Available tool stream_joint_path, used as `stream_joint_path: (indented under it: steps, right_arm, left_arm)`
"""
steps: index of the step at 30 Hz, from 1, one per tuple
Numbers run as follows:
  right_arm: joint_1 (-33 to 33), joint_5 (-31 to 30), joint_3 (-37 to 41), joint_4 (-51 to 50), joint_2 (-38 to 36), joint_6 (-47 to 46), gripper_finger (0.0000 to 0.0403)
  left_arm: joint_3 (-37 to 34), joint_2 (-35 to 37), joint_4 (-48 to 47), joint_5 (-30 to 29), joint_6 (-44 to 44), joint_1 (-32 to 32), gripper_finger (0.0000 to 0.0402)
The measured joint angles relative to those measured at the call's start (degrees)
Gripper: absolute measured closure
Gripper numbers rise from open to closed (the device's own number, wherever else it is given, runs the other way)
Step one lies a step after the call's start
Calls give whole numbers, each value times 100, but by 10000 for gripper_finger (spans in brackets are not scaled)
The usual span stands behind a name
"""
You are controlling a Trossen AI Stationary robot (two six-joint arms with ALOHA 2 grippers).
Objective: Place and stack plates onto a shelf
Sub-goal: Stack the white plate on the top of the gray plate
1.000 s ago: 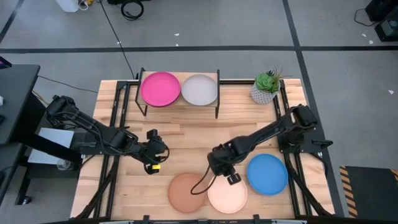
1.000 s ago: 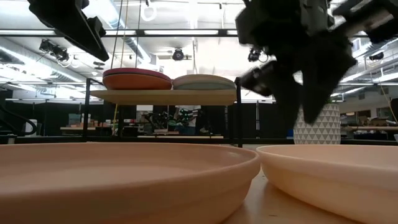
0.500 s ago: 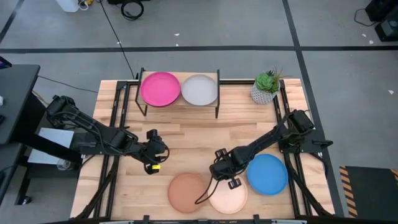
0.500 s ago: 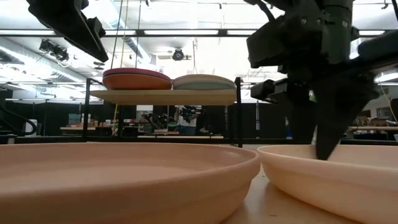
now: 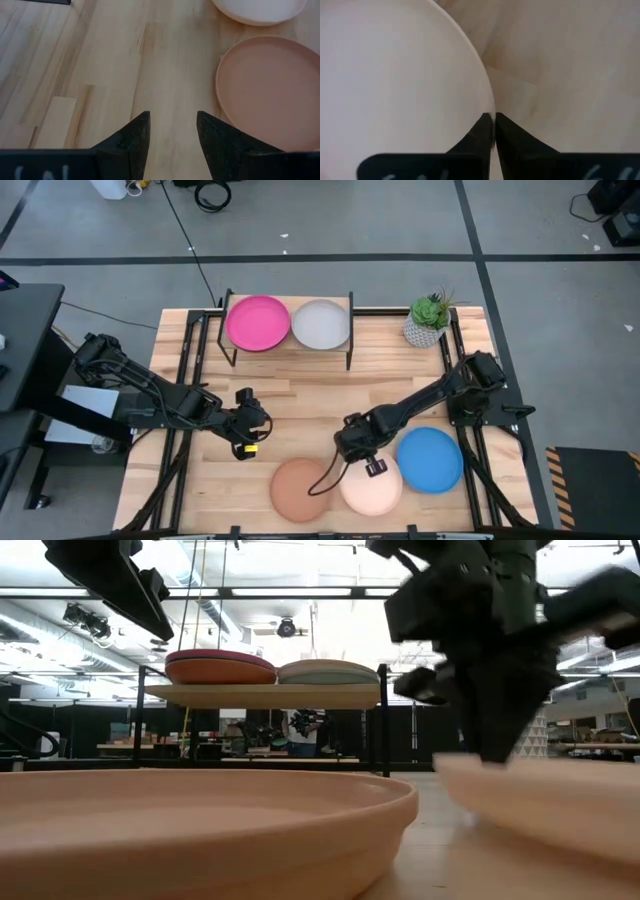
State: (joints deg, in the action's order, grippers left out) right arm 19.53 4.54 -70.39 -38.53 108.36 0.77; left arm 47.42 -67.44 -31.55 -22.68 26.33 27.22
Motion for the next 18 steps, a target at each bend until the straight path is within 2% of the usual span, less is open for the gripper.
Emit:
stream_joint_path:
  steps: [7, 14, 18]
  right_arm:
    - [-450, -10, -45, -107, -988, 494, 388]
    - [-1250, -1107, -422, 8, -2155, 681, 376]
    - [-2010, -1331, -695, 34, -2545, 717, 378]
  left_arm:
    - [0, -2, 1, 0, 2, 1, 233]
    - [0, -2, 4, 0, 4, -4, 233]
    - [0, -2, 4, 0, 4, -4, 233]
